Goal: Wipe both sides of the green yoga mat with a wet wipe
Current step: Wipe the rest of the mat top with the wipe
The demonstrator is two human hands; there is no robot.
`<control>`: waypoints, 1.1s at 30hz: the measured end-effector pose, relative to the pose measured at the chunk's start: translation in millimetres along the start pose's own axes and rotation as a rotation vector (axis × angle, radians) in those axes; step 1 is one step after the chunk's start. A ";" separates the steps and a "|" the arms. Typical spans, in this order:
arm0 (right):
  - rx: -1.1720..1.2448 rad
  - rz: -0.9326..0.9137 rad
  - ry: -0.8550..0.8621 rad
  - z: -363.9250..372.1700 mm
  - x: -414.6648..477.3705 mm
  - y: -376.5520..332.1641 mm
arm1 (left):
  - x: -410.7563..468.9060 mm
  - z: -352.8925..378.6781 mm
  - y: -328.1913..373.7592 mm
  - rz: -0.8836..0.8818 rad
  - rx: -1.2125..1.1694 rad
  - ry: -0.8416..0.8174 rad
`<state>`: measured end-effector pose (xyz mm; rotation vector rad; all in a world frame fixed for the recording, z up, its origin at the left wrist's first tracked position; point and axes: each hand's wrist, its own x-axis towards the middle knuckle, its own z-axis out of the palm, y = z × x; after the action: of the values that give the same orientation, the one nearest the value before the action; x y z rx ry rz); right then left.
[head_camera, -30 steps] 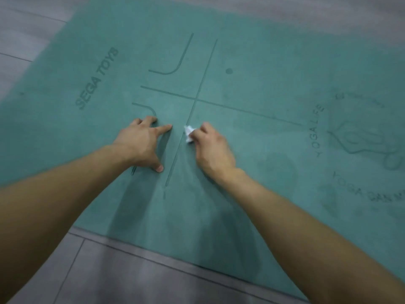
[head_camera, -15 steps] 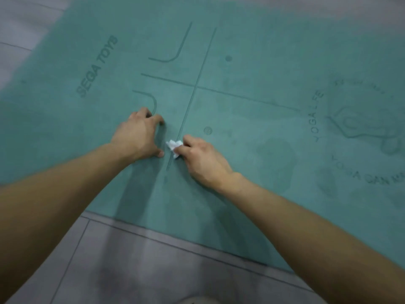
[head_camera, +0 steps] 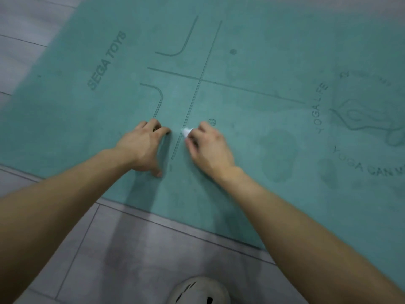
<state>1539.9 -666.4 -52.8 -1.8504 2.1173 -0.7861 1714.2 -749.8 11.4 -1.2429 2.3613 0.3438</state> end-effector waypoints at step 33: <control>-0.007 -0.411 -0.307 -10.5 -28.1 -13.9 | -23.8 28.0 -2.5 -0.092 -0.077 0.186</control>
<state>1551.6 -637.5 -41.8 -2.2760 1.5805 -0.5230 1735.6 -722.6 -1.2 -1.4719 2.4544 0.3039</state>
